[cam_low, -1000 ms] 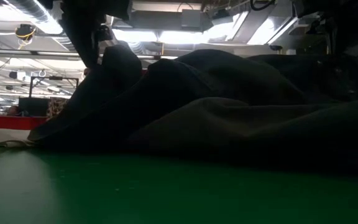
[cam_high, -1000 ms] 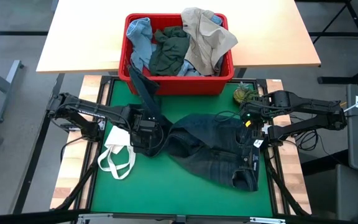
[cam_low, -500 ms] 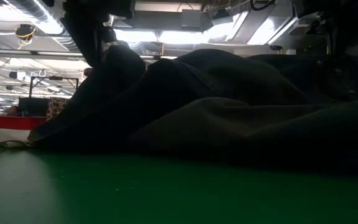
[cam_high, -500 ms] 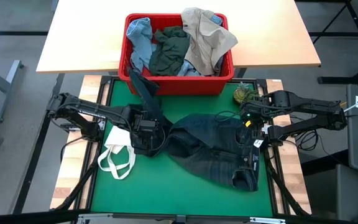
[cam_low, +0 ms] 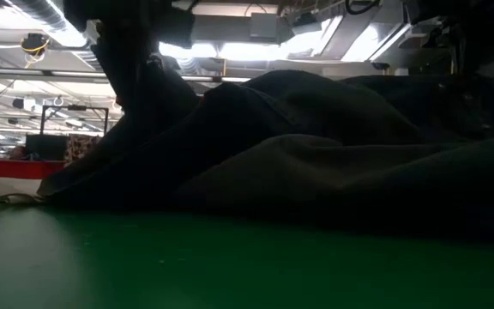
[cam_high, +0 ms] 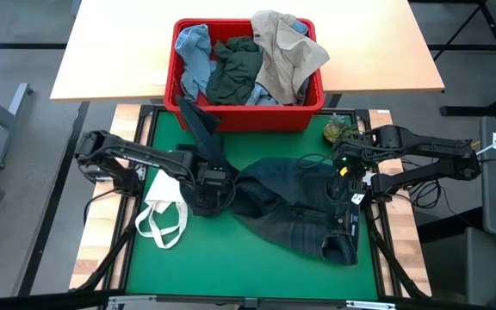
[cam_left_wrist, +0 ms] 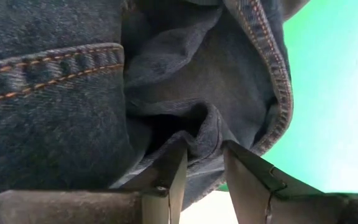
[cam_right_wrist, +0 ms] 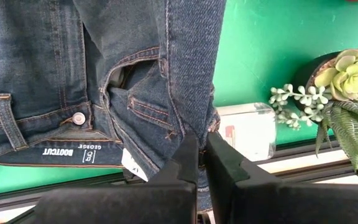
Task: Fold laundry
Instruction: Remove the dark blue pants from the laundry bin
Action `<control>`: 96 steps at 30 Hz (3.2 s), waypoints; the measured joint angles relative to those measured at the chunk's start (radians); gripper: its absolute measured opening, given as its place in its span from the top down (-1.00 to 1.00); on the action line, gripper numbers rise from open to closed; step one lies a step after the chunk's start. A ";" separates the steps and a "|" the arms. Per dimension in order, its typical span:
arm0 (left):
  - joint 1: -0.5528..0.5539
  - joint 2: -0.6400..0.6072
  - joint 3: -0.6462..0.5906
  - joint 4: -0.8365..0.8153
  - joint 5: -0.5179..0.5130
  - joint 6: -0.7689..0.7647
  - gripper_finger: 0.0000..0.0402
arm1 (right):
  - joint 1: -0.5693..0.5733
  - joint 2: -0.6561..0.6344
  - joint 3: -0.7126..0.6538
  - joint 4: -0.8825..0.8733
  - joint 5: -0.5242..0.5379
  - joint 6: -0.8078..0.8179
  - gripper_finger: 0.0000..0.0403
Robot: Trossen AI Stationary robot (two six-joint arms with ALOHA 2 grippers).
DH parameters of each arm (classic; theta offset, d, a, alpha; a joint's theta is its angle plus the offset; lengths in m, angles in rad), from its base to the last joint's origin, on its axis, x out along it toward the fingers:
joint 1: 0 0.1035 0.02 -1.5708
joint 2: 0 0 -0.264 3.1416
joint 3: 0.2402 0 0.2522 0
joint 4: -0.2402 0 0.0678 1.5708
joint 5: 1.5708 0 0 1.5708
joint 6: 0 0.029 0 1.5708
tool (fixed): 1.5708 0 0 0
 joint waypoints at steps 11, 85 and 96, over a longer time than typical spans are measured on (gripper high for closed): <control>0.008 0.049 0.000 0.001 -0.009 0.075 0.91 | 0.000 0.000 0.000 0.000 0.000 0.000 0.94; 0.508 0.040 0.601 -0.193 -0.263 0.299 0.64 | 0.000 0.000 0.000 -0.001 0.011 -0.003 0.94; 0.483 0.040 0.564 -0.255 -0.093 0.242 0.31 | 0.000 0.000 0.000 -0.001 0.011 -0.002 0.94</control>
